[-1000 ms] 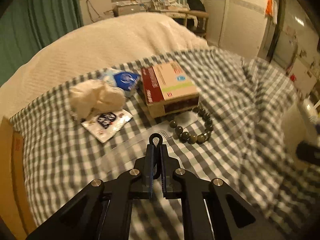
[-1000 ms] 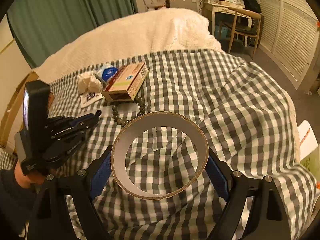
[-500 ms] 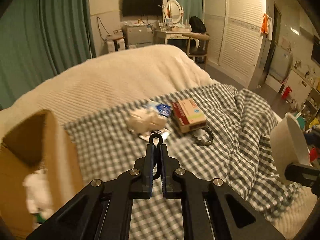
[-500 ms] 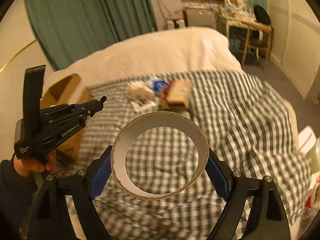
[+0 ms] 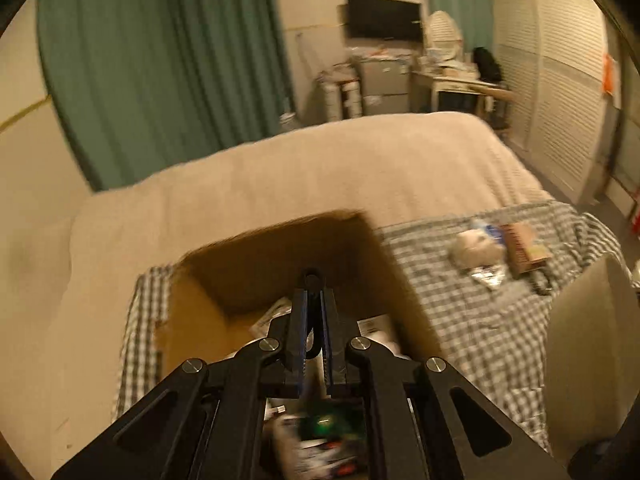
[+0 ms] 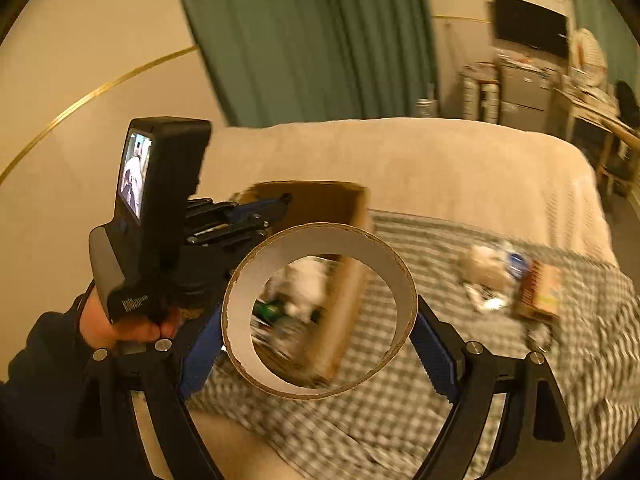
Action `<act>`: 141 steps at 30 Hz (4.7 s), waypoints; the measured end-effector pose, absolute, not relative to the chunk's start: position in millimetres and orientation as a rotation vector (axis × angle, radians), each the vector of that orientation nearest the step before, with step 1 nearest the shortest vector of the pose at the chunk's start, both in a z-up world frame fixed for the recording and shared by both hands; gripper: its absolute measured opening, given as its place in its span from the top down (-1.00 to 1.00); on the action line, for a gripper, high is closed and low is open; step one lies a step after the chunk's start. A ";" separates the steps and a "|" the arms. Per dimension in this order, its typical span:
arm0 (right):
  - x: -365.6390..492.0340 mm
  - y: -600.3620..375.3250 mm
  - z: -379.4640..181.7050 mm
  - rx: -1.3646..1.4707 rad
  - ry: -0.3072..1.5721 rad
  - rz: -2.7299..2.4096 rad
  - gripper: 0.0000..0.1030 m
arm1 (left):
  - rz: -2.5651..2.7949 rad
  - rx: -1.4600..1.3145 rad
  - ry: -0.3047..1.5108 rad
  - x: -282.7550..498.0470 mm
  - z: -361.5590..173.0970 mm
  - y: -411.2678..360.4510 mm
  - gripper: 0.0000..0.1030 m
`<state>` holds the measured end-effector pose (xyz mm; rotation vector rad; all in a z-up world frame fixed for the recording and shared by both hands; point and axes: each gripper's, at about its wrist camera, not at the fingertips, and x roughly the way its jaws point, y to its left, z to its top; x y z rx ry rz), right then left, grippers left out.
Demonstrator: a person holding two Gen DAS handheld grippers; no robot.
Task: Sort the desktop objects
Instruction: 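Grasp black hair tie with left tool while right tool carries tape roll, then drop hair tie and tape roll into the cardboard box, then grasp lace cloth with left tool while right tool grasps bead bracelet, then carry lace cloth and bracelet over the cardboard box and release both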
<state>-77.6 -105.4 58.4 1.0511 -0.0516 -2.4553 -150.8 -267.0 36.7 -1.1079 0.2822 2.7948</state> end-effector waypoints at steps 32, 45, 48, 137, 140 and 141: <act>-103.0 21.5 28.5 1.139 -0.252 -2.694 -0.84 | 2.709 -1.042 0.224 -137.3 44.2 -190.6 -0.73; -42.5 177.0 2.8 1.200 -0.360 -2.898 -0.84 | 2.621 -1.084 0.150 -126.8 -20.3 -55.2 -0.74; -45.4 191.8 -16.1 1.197 -0.323 -2.921 -0.84 | 2.608 -1.144 0.125 -130.5 -58.0 -36.3 -0.74; -128.1 206.0 -167.9 1.490 -0.295 -2.893 0.79 | 2.620 -1.209 -0.050 -167.4 -130.2 -54.9 0.80; -111.8 182.6 -138.9 1.370 -0.238 -2.898 0.79 | 2.636 -1.206 -0.049 -155.2 -115.0 -61.1 0.80; -104.6 171.4 -125.5 1.336 -0.188 -2.889 0.79 | 2.637 -1.195 -0.058 -150.8 -108.5 -63.2 0.80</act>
